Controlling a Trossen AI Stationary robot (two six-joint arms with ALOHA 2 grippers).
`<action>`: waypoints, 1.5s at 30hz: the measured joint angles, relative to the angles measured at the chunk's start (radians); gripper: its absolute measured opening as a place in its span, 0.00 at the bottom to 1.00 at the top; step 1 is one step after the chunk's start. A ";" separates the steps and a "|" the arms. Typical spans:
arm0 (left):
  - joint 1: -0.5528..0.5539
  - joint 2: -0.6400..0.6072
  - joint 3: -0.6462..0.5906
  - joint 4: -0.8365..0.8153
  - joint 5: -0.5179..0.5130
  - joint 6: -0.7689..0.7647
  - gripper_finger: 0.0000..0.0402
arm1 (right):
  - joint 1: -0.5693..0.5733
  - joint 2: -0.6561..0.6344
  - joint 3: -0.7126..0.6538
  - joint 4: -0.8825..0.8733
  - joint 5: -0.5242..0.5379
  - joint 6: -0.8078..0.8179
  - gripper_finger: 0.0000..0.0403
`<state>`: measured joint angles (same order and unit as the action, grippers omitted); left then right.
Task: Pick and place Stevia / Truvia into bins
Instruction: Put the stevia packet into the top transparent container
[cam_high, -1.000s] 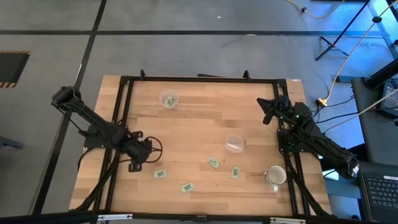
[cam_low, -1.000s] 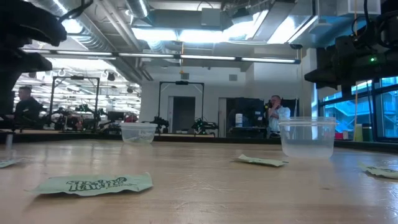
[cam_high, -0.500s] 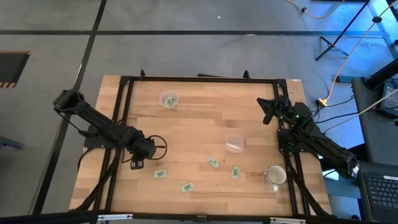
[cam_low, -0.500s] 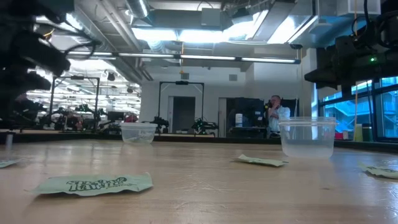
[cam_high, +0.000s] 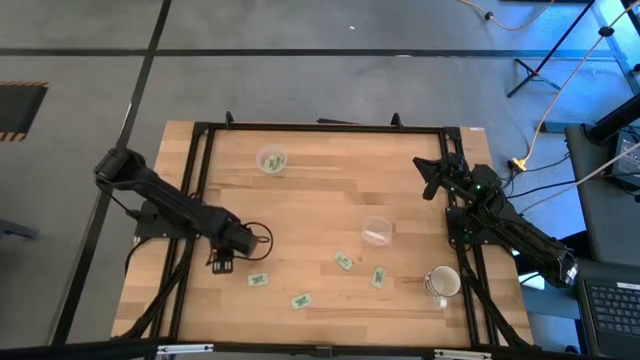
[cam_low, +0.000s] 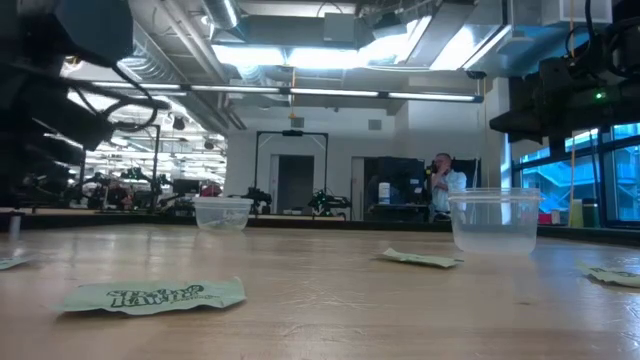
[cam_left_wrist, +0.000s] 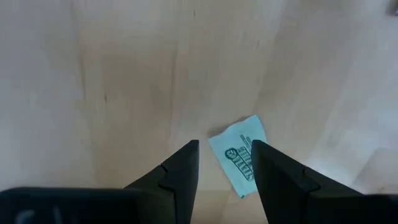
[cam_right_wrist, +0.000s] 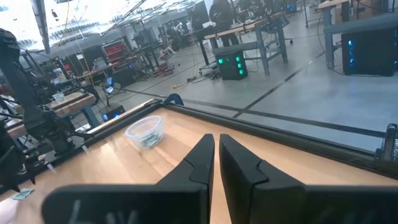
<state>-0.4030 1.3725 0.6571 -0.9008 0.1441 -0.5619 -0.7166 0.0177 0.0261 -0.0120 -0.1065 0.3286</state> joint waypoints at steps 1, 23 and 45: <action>0.000 0.012 0.000 0.007 0.001 0.010 0.35 | 0.000 0.000 0.000 0.000 0.000 0.000 0.07; -0.003 0.130 0.002 0.029 0.050 0.075 0.30 | 0.000 0.000 0.000 0.000 0.000 0.000 0.07; -0.003 0.132 0.000 0.031 0.057 0.079 0.16 | 0.000 0.000 0.000 0.000 0.000 0.000 0.07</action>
<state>-0.4061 1.5047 0.6575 -0.8703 0.2008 -0.4831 -0.7166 0.0181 0.0261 -0.0120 -0.1062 0.3286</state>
